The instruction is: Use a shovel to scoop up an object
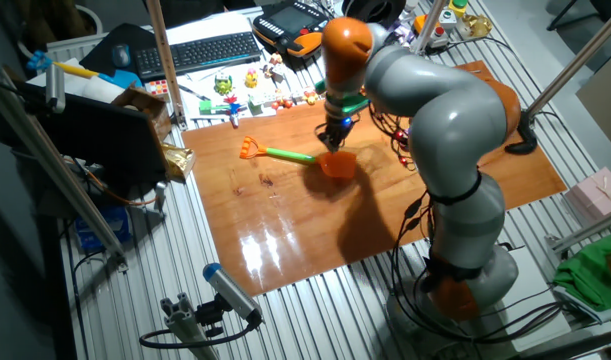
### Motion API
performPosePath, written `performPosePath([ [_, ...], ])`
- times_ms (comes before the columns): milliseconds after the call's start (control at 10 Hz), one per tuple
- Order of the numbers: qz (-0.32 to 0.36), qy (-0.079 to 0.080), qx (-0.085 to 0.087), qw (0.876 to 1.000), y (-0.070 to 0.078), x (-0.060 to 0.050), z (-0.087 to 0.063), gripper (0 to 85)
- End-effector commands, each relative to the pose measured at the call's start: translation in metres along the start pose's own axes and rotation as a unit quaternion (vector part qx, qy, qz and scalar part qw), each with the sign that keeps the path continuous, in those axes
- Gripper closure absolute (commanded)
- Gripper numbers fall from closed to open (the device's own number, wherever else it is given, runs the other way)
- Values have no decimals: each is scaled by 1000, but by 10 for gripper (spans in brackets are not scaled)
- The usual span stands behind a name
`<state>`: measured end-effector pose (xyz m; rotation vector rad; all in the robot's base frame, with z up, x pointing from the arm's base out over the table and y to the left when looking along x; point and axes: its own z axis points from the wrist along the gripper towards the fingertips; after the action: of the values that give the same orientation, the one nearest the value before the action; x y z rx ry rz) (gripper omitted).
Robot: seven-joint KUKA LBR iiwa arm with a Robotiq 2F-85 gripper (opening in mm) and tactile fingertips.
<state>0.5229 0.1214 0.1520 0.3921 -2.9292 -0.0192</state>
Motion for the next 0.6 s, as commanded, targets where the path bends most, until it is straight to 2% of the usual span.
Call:
performPosePath([
  [0,184,-7,27,982,30,-7,-1,843],
  [200,254,-12,28,967,30,-7,-2,843],
  [400,337,-25,26,941,31,-9,-1,843],
  [500,384,-24,0,923,29,-10,0,843],
])
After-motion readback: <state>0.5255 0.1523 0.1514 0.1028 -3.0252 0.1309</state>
